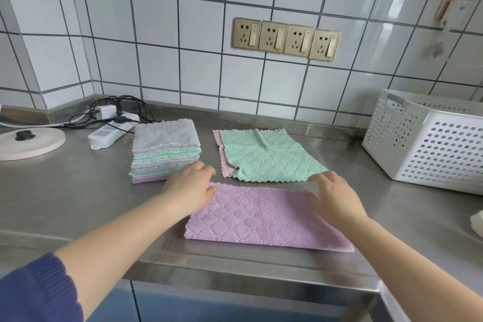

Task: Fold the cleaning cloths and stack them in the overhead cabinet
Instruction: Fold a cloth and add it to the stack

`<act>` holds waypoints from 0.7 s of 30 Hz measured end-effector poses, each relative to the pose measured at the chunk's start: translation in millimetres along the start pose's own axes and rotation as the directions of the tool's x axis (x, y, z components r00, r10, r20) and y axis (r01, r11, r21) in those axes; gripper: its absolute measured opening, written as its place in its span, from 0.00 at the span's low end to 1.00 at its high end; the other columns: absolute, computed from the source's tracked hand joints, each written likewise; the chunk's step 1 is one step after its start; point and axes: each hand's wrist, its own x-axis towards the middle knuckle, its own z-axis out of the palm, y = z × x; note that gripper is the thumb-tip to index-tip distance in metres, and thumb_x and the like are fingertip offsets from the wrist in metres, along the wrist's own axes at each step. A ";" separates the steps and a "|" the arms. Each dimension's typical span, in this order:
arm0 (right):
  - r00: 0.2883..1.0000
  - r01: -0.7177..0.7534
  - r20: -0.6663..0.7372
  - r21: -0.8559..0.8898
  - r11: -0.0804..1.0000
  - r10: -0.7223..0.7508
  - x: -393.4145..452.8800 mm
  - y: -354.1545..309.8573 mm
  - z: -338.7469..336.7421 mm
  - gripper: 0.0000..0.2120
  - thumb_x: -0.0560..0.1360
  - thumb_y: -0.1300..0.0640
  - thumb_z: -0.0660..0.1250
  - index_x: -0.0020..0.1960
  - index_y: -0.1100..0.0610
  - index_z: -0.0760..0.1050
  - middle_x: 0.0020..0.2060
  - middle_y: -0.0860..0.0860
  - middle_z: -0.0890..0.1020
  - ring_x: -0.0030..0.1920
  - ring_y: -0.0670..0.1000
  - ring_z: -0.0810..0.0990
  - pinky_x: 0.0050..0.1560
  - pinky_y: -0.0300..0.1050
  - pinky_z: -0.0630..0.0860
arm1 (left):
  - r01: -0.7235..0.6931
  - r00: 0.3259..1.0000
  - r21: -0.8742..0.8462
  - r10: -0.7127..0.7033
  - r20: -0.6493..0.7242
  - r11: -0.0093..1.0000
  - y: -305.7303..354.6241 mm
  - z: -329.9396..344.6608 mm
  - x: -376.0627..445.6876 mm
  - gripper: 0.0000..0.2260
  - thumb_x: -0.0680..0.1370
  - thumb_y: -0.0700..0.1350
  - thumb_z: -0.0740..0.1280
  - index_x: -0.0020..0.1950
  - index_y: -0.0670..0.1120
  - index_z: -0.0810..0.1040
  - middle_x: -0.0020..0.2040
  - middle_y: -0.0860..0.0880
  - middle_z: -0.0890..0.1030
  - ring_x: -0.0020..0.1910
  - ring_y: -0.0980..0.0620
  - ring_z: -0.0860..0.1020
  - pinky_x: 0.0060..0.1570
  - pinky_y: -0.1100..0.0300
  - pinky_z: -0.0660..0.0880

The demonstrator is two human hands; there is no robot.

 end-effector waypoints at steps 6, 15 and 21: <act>0.974 0.189 0.112 0.088 0.978 -0.198 -18.8 -70.3 17.2 0.20 0.78 0.50 0.56 0.70 0.47 0.65 0.72 0.48 0.64 0.72 0.51 0.62 0.70 0.53 0.57 | -0.262 0.959 -0.110 0.271 0.084 0.959 73.1 32.1 -6.5 0.16 0.80 0.47 0.55 0.66 0.45 0.70 0.67 0.48 0.71 0.66 0.48 0.70 0.65 0.51 0.67; 0.965 0.124 0.228 0.034 0.992 -0.128 -29.9 -54.4 34.9 0.35 0.72 0.31 0.39 0.76 0.44 0.51 0.76 0.49 0.54 0.76 0.50 0.49 0.74 0.57 0.48 | -0.110 0.963 0.025 0.101 0.250 0.994 58.1 36.6 -15.3 0.29 0.78 0.64 0.46 0.77 0.54 0.49 0.78 0.52 0.46 0.77 0.50 0.45 0.74 0.49 0.42; 0.965 0.061 0.257 -0.027 0.998 -0.052 -25.9 -29.5 30.9 0.35 0.74 0.30 0.42 0.76 0.45 0.49 0.77 0.50 0.52 0.77 0.51 0.48 0.74 0.58 0.47 | -0.009 0.961 0.026 0.002 0.275 1.000 39.9 34.4 -15.4 0.30 0.77 0.66 0.45 0.77 0.55 0.48 0.78 0.50 0.45 0.77 0.47 0.44 0.74 0.50 0.40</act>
